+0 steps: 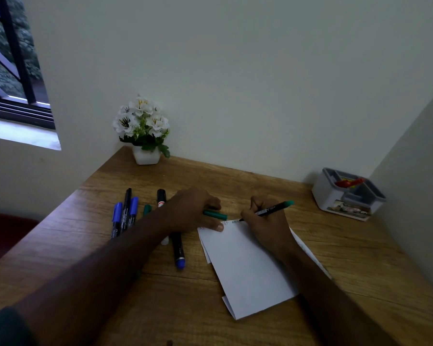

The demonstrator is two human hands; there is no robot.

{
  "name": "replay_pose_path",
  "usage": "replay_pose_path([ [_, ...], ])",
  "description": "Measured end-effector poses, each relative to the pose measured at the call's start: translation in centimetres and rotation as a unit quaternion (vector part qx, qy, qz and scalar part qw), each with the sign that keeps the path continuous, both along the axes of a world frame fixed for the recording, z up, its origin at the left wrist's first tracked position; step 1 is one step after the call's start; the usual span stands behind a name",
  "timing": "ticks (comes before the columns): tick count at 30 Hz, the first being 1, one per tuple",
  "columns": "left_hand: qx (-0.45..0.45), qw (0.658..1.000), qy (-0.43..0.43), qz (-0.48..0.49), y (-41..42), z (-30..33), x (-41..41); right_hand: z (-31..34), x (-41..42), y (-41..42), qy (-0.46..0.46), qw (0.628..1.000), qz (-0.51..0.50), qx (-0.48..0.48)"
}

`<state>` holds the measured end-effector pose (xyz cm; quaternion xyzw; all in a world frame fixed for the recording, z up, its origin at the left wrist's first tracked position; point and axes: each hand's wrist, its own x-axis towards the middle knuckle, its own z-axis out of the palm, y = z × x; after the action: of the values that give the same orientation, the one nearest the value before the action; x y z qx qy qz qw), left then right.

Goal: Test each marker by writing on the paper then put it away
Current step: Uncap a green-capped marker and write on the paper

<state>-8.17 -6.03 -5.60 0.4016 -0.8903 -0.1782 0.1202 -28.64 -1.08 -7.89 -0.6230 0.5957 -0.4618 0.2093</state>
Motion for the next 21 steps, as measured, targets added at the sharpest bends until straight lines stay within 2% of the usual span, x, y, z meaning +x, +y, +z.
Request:
replay_pose_path([
  [21, 0.008, 1.0, 0.011, 0.002, 0.01, -0.08, 0.01, 0.04, -0.06, -0.12, -0.008, 1.0, -0.011, -0.001],
])
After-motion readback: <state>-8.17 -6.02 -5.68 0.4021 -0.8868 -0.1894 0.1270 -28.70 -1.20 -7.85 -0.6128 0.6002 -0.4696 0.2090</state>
